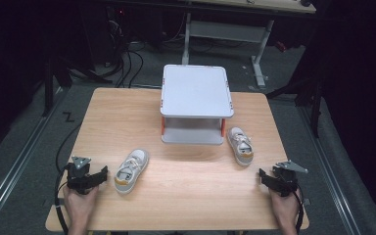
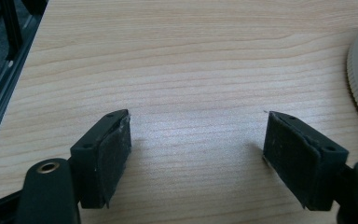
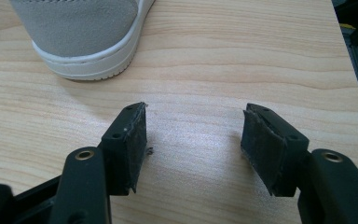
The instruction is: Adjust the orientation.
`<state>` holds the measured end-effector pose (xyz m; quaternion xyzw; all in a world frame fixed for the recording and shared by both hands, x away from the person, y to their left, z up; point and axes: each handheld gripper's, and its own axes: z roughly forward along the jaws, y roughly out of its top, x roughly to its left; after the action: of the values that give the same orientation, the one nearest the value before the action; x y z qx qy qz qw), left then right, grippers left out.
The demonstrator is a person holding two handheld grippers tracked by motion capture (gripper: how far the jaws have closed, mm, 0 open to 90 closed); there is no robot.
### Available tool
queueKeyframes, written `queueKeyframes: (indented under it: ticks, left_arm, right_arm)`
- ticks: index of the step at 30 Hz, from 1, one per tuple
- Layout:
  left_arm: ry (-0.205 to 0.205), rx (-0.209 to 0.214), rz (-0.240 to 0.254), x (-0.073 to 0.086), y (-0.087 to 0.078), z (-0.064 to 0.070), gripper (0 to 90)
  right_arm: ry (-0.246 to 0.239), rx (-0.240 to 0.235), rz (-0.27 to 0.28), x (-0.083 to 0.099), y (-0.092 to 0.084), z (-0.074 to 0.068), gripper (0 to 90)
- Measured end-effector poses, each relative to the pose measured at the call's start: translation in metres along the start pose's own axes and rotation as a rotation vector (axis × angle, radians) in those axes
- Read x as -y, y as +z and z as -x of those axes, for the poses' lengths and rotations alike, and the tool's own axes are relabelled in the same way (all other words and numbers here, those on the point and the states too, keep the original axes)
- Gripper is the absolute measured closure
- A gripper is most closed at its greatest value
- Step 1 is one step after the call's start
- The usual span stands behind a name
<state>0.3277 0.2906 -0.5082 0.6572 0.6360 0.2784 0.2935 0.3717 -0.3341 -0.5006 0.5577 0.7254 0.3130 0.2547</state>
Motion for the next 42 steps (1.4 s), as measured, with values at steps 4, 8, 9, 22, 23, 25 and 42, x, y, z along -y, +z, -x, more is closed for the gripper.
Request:
queueKeyframes:
  ticks: [4, 8, 9, 22, 23, 25, 42]
  left_arm:
    - [0.000, -0.004, 0.000, 0.000, 0.000, 0.001, 23.4]
    - [-0.001, -0.003, 0.000, 0.000, 0.000, 0.000, 23.5]
    - [-0.002, -0.001, 0.000, 0.000, 0.000, 0.000, 23.5]
    - [-0.005, 0.012, 0.002, 0.001, -0.004, 0.001, 29.0]
    - [-0.011, 0.018, 0.003, 0.001, -0.004, 0.001, 29.1]
    - [-0.015, 0.026, 0.001, 0.002, -0.005, 0.003, 29.7]
    - [-0.026, 0.108, 0.082, -0.006, -0.050, 0.008, 34.0]
  right_arm:
    - [0.000, -0.001, 0.000, 0.000, 0.000, 0.000, 39.9]
    - [0.000, -0.001, 0.000, 0.000, 0.000, 0.000, 39.7]
    - [0.000, -0.002, 0.000, 0.000, 0.000, 0.000, 39.6]
    - [-0.004, -0.003, -0.001, 0.000, 0.000, 0.000, 38.4]
    - [-0.004, -0.003, -0.001, 0.000, 0.000, 0.000, 38.4]
    - [-0.005, -0.004, -0.001, 0.000, 0.000, 0.000, 38.3]
    - [-0.002, -0.006, -0.003, 0.000, 0.000, -0.001, 38.0]
